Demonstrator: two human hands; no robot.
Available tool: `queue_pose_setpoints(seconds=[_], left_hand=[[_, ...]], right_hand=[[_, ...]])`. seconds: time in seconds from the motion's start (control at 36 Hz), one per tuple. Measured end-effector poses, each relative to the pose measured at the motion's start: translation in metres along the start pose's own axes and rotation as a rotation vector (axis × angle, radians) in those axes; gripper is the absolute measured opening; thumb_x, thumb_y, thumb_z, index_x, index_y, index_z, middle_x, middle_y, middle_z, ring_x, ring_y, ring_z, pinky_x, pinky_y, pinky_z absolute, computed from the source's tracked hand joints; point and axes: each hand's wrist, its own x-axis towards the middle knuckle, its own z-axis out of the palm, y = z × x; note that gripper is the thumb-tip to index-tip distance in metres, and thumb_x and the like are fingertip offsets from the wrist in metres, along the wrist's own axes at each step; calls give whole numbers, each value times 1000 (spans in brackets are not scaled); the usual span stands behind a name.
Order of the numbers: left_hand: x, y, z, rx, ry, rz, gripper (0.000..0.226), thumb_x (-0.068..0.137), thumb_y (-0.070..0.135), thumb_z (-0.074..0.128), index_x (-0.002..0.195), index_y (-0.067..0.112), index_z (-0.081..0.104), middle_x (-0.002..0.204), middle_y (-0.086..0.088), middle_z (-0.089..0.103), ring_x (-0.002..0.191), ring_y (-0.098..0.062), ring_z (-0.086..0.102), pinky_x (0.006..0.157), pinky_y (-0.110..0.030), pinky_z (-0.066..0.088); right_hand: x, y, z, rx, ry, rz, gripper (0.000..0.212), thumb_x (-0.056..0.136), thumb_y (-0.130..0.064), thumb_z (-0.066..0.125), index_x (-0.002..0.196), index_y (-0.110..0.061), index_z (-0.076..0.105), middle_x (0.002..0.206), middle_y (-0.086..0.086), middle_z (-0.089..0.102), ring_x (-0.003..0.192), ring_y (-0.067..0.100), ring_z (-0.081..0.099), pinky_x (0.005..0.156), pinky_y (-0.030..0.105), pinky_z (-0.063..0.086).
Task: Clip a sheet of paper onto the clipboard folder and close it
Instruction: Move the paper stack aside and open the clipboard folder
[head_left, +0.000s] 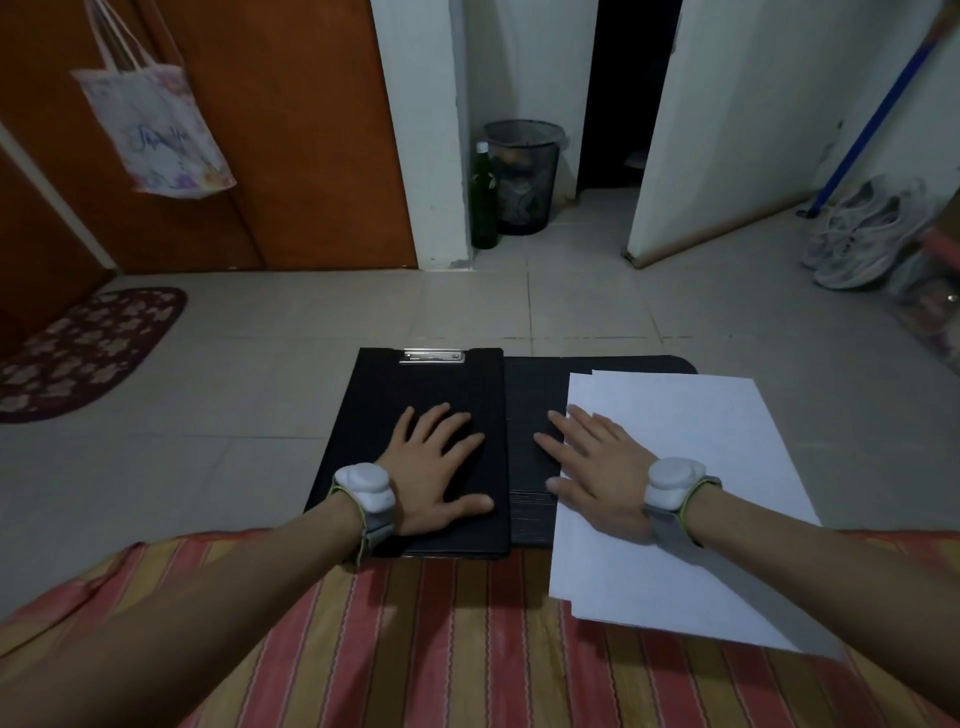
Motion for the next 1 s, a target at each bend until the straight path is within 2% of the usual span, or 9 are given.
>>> queue_pose_setpoints(seconds=[0.08, 0.19, 0.36, 0.5, 0.64, 0.78, 0.83, 0.92, 1.0], left_hand=[[-5, 5, -1, 8, -51, 12, 112, 63, 95, 23, 148, 23, 19, 159, -6, 16, 146, -26, 4, 117, -58, 5], [-12, 12, 4, -12, -112, 31, 123, 57, 98, 27, 150, 21, 3, 161, -5, 0, 146, -23, -13, 117, -58, -1], [-19, 21, 2, 45, -75, 185, 129, 52, 101, 29, 149, 18, 7, 161, -5, 4, 147, -27, -11, 115, -61, -5], [-24, 28, 1, -5, -136, 190, 113, 66, 93, 26, 148, 18, 10, 160, -8, 10, 147, -30, -3, 115, -63, 7], [-25, 35, -6, 89, -198, 223, 97, 79, 77, 24, 147, 9, 15, 156, -20, 20, 143, -43, 10, 114, -63, 17], [-33, 42, -15, 256, 12, 385, 77, 86, 62, 34, 128, 0, 53, 127, -22, 61, 117, -44, 55, 89, -53, 54], [-33, 40, -18, 239, 97, 428, 74, 87, 60, 37, 124, 0, 57, 121, -21, 65, 113, -41, 60, 84, -49, 57], [-35, 37, -21, 137, 99, 430, 73, 89, 59, 38, 127, 0, 55, 124, -20, 63, 116, -39, 58, 87, -47, 56], [-36, 31, -22, -41, 58, 287, 74, 89, 65, 34, 135, 10, 48, 138, -13, 54, 127, -29, 50, 99, -43, 50]], right_hand=[[7, -12, -2, 6, 7, -27, 73, 93, -64, 7, 153, -23, 19, 163, 4, 11, 150, 23, -4, 118, 38, 0], [12, -21, 3, 10, 8, -30, 72, 95, -63, 10, 152, -21, 23, 162, 5, 15, 150, 22, 0, 120, 39, 6], [15, -23, 0, 30, 13, -7, 69, 96, -60, 17, 150, -19, 28, 160, 8, 22, 149, 24, 10, 119, 38, 12], [11, -25, -2, 28, 6, -7, 67, 97, -59, 18, 151, -20, 27, 161, 8, 21, 149, 24, 11, 120, 38, 12], [5, -30, -9, 22, -27, -48, 63, 99, -54, 23, 152, -20, 23, 161, 8, 19, 149, 25, 7, 120, 38, 11], [-7, -40, -17, 15, -33, -125, 59, 101, -51, 24, 153, -23, 21, 162, 6, 18, 150, 24, 4, 120, 37, 8], [-12, -44, -19, 11, -27, -149, 58, 101, -49, 24, 153, -23, 20, 162, 5, 18, 150, 23, 4, 121, 36, 7], [-18, -48, -21, 7, -12, -165, 58, 102, -47, 24, 154, -21, 19, 162, 6, 19, 150, 22, 4, 121, 33, 6], [-18, -51, -20, 41, -6, -153, 58, 102, -46, 26, 153, -17, 22, 161, 5, 21, 150, 21, 4, 119, 28, 2]])
